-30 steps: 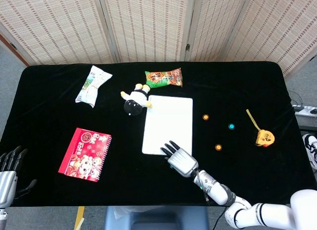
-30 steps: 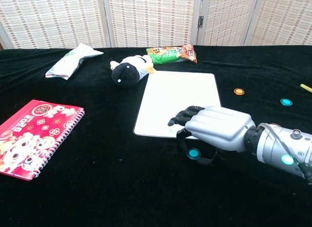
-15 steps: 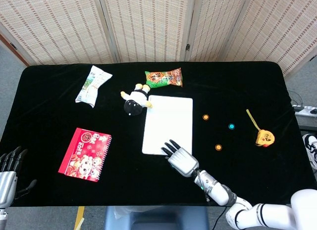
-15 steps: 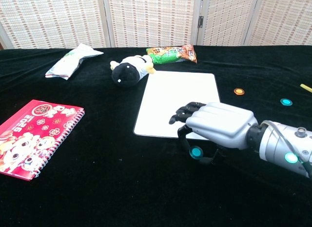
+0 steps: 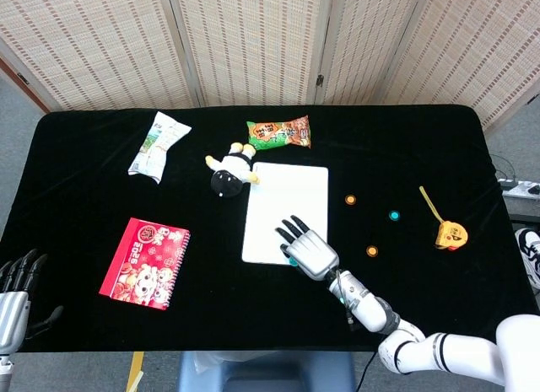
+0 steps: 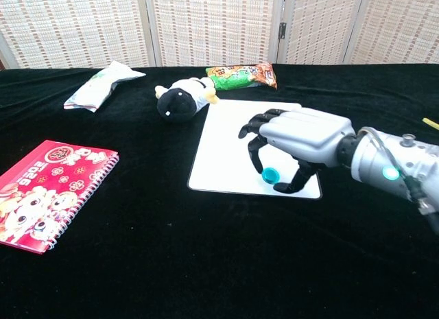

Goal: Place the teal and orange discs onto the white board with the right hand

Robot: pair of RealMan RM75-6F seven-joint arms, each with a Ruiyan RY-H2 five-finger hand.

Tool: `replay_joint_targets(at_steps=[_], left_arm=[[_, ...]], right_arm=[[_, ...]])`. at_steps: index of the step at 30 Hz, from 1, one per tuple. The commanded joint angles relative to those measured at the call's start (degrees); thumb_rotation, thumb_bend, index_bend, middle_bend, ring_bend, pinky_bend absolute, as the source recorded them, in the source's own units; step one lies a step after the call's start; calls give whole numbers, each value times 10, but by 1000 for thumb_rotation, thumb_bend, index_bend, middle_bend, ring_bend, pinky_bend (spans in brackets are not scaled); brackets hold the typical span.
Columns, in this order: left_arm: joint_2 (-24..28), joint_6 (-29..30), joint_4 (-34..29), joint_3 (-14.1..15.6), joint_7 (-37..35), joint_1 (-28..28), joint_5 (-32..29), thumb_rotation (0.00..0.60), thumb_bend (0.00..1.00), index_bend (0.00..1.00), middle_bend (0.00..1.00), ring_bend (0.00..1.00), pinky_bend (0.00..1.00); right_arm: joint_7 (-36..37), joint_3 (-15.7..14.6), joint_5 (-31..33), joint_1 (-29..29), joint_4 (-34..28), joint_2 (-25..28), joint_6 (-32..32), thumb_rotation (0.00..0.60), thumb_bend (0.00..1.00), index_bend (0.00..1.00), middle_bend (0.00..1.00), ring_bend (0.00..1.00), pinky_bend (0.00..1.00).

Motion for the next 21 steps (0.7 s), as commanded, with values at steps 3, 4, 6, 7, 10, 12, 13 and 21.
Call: replay_joint_targets(at_steps=[3, 4, 6, 7, 10, 12, 13, 21], left_arm=[[3, 1, -3, 0, 2, 1, -2, 600, 274, 0, 0, 63, 0], [3, 1, -4, 0, 3, 1, -2, 600, 274, 0, 0, 63, 0], [4, 1, -5, 0, 4, 2, -2, 600, 274, 0, 0, 63, 0], [4, 1, -5, 1, 5, 2, -2, 600, 274, 0, 0, 63, 0], [4, 0, -6, 1, 6, 3, -4, 600, 274, 0, 0, 63, 0], [4, 1, -6, 1, 5, 3, -4, 600, 273, 0, 0, 63, 0], [4, 1, -5, 1, 4, 4, -4, 600, 274, 0, 0, 63, 0], [3, -3, -2, -1, 1, 1, -4, 600, 274, 0, 0, 63, 0]], right_arm=[[-8, 23, 36, 29, 36, -31, -22, 600, 216, 499, 96, 0, 0], [-10, 25, 41, 33, 42, -36, -25, 600, 217, 495, 94, 0, 0], [-16, 28, 53, 43, 54, -48, -32, 600, 217, 464, 84, 0, 0], [-20, 29, 59, 46, 57, -52, -35, 600, 216, 422, 75, 0, 0], [-32, 30, 72, 55, 62, -59, -35, 600, 216, 209, 48, 0, 0], [-32, 30, 71, 54, 59, -56, -25, 600, 216, 54, 39, 0, 0], [-31, 29, 71, 52, 57, -52, -20, 600, 216, 7, 37, 0, 0], [4, 25, 77, 0, 22, 39, 47, 600, 216, 148, 37, 0, 0]])
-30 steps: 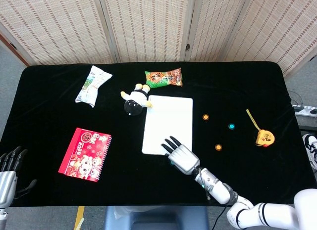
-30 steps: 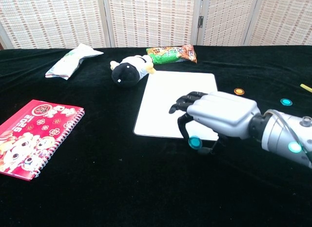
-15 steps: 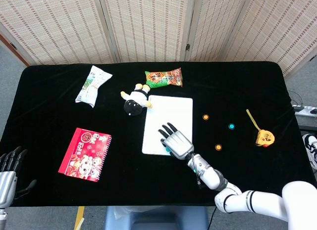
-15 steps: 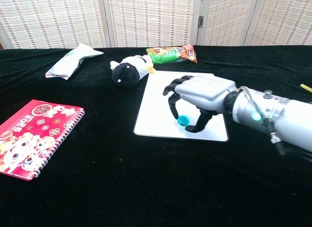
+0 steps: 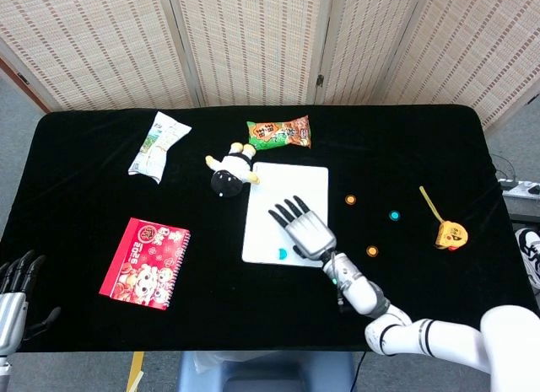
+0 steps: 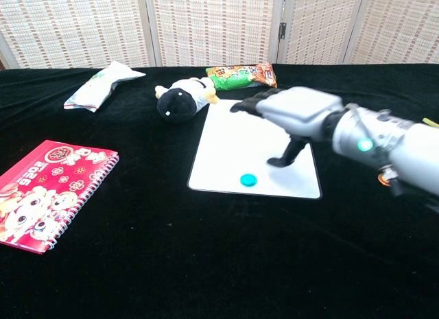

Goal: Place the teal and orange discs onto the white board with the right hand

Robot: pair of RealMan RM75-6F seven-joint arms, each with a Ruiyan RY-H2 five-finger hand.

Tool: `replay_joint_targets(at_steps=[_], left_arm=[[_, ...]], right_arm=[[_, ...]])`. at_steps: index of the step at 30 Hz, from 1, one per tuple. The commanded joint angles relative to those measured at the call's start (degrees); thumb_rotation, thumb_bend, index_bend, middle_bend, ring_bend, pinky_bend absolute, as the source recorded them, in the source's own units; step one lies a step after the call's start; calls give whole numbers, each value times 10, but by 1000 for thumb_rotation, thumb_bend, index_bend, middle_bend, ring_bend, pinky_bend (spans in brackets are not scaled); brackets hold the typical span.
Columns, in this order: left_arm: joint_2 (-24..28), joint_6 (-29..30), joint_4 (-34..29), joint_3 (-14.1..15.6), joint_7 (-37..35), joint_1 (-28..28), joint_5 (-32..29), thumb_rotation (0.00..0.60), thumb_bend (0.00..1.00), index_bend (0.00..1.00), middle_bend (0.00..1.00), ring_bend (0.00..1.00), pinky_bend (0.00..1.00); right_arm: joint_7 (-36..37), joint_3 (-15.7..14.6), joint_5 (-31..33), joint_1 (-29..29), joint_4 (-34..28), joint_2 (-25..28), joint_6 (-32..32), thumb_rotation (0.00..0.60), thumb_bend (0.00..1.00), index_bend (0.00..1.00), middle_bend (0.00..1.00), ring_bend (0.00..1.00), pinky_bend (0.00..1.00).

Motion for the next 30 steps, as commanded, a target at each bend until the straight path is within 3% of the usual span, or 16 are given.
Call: replay_joint_targets(at_steps=[1, 11, 30], left_arm=[[-1, -2, 0, -1, 0, -2, 1, 600, 274, 0, 0, 63, 0], [-4, -9, -4, 0, 7, -7, 3, 600, 272, 0, 0, 63, 0], [-7, -21, -6, 2, 12, -13, -2, 600, 271, 0, 0, 63, 0]], right_arm=[[26, -2, 12, -34, -15, 52, 32, 600, 216, 170, 37, 0, 0], [105, -12, 60, -87, 40, 118, 29, 600, 216, 250, 47, 0, 0], [114, -10, 154, -79, 213, 54, -63, 600, 215, 373, 78, 0, 0]])
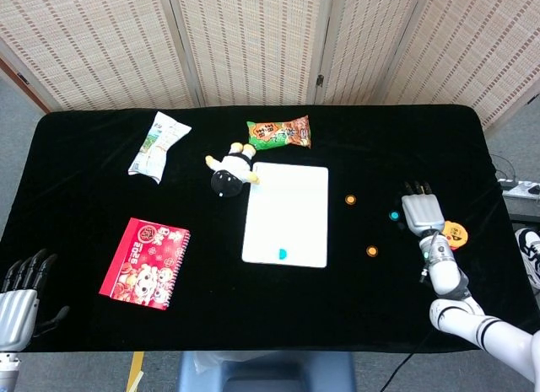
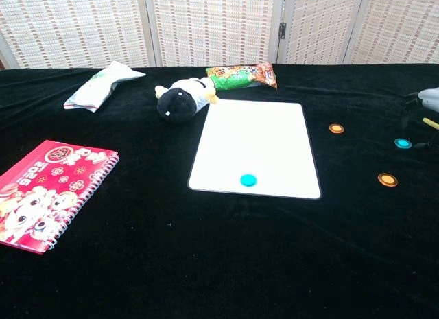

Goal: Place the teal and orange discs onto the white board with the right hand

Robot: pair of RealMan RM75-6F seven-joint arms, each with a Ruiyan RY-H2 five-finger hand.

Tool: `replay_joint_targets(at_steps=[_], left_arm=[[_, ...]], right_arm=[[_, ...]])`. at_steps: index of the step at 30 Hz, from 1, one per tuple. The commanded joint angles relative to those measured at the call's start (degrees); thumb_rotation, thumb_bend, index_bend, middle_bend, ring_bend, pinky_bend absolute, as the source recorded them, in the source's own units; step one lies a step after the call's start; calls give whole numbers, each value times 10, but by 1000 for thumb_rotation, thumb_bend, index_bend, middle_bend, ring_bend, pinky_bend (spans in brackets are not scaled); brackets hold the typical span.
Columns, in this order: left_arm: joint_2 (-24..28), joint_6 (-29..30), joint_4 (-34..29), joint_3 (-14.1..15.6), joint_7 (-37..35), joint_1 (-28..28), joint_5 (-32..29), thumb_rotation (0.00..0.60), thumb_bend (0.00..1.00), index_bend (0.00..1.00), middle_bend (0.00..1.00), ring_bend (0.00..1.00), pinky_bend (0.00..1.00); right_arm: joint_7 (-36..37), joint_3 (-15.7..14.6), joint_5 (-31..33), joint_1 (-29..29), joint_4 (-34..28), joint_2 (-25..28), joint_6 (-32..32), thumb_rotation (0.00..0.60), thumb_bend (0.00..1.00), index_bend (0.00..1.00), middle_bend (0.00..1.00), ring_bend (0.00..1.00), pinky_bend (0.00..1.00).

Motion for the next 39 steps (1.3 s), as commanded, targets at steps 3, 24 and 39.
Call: replay_joint_targets(at_steps=[3, 24, 39], left_arm=[[0, 1, 0, 0, 0, -1, 0, 600, 271, 0, 0, 63, 0], [1, -1, 3, -1, -1, 1, -7, 600, 272, 0, 0, 63, 0], [-2, -4, 9, -2, -3, -1, -10, 600, 271, 0, 0, 63, 0]], right_arm=[[-2, 1, 8, 6, 30, -19, -14, 600, 216, 383, 83, 0, 0], [-5, 10, 8, 23, 93, -59, -38, 600, 216, 443, 113, 0, 0], [3, 14, -5, 19, 78, -53, -29, 600, 252, 500, 142, 0, 0]])
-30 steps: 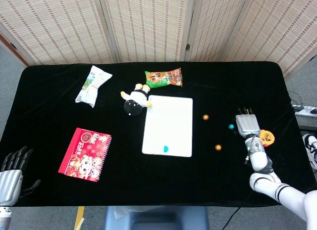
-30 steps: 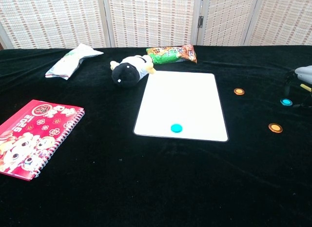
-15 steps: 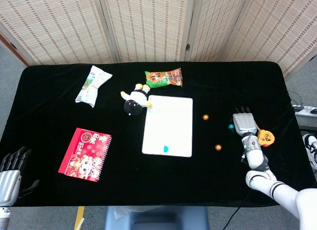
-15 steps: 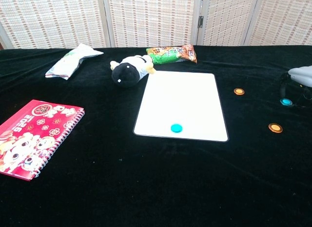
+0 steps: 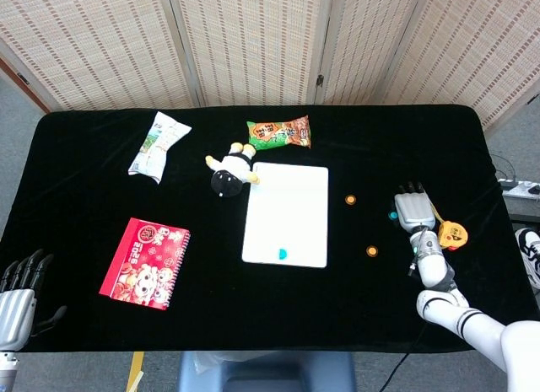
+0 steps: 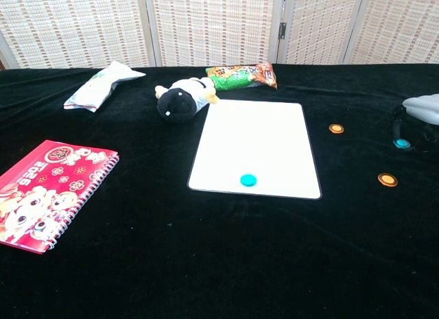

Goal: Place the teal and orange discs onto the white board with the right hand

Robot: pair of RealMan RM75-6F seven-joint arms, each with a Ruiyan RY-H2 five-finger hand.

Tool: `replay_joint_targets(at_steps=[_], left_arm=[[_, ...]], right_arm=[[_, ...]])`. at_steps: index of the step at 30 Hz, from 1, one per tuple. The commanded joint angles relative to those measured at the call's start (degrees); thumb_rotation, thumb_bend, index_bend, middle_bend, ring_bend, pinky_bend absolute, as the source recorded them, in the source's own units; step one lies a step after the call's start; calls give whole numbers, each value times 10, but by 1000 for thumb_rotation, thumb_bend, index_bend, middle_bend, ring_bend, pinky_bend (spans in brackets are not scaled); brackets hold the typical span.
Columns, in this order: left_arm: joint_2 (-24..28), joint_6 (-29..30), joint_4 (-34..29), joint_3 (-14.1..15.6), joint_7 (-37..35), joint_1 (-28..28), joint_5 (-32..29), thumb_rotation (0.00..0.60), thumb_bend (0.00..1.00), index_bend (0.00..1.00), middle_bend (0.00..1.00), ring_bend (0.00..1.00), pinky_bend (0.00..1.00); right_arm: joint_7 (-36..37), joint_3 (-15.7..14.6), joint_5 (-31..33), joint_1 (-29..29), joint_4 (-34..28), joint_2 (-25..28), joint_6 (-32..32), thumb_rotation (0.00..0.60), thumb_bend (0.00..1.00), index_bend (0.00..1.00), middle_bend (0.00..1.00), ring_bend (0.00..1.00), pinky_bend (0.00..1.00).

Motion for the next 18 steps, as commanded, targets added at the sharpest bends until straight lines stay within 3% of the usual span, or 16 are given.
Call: replay_joint_targets(at_steps=[1, 11, 18], left_arm=[[0, 0, 0, 0, 0, 0, 0, 600, 271, 0, 0, 63, 0], [2, 3, -6, -2, 4, -2, 4, 600, 271, 0, 0, 63, 0], [2, 4, -6, -1, 2, -1, 3, 600, 270, 0, 0, 63, 0]], right_arm=[[11, 0, -15, -5, -22, 12, 14, 600, 251, 501, 142, 0, 0], [17, -15, -120, -11, -220, 87, 88, 600, 251, 500, 142, 0, 0], [-24, -28, -146, 12, -303, 80, 83, 600, 251, 500, 142, 0, 0]])
